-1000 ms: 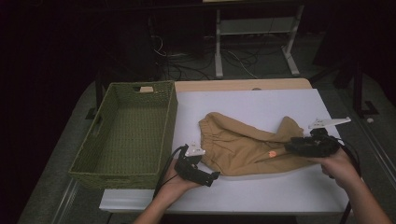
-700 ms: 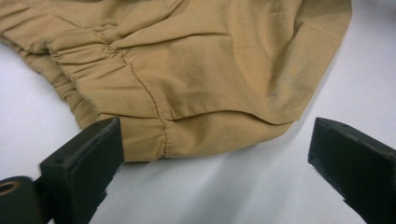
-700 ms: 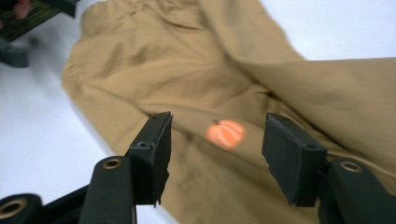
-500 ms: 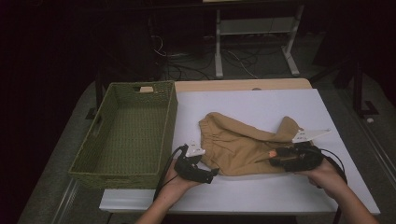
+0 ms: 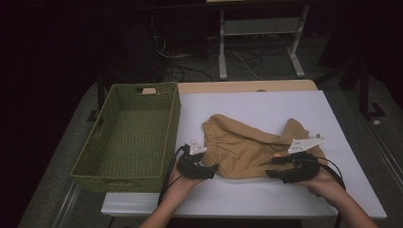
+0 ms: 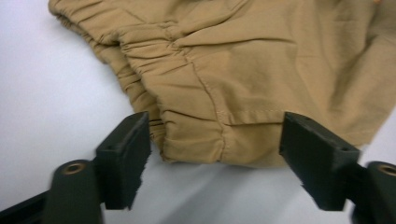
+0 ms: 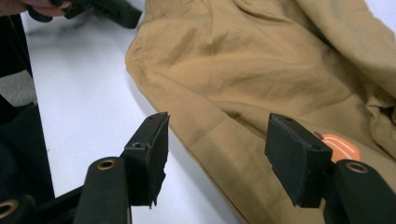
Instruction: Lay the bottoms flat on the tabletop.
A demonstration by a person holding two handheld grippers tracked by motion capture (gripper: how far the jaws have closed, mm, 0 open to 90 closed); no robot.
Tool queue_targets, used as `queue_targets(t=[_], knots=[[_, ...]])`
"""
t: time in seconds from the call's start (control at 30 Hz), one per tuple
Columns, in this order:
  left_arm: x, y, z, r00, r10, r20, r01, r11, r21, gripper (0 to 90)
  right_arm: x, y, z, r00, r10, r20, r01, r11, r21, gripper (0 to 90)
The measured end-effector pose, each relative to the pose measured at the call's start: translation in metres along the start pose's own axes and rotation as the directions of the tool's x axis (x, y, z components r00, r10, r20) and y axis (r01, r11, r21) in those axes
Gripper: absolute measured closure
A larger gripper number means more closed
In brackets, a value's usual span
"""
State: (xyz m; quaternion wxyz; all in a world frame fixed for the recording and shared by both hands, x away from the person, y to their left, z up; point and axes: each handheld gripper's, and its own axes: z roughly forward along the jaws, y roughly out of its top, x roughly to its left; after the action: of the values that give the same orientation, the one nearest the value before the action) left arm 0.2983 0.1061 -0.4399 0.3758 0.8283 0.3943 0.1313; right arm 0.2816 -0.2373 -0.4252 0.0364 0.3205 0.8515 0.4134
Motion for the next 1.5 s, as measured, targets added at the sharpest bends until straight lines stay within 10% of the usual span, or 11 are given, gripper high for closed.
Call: queue_targets(t=[0.7,1.07,1.5], knots=[[0.005,0.002,0.016,0.9989,-0.007,-0.046,0.010,0.9978,0.065,45.7,0.003,0.000,0.003,0.9995,-0.030,-0.012,0.030,0.9995,0.007,39.5],[0.005,0.006,0.017,0.9999,-0.002,0.011,0.001,0.9976,0.070,80.0,0.003,0.000,0.002,0.9994,-0.034,-0.009,0.034,0.9994,0.006,39.7],[0.008,0.024,0.016,0.9998,0.021,-0.004,-0.021,0.9996,0.017,80.4,0.003,0.000,0.000,0.9995,-0.030,-0.005,0.030,0.9995,-0.003,39.7]])
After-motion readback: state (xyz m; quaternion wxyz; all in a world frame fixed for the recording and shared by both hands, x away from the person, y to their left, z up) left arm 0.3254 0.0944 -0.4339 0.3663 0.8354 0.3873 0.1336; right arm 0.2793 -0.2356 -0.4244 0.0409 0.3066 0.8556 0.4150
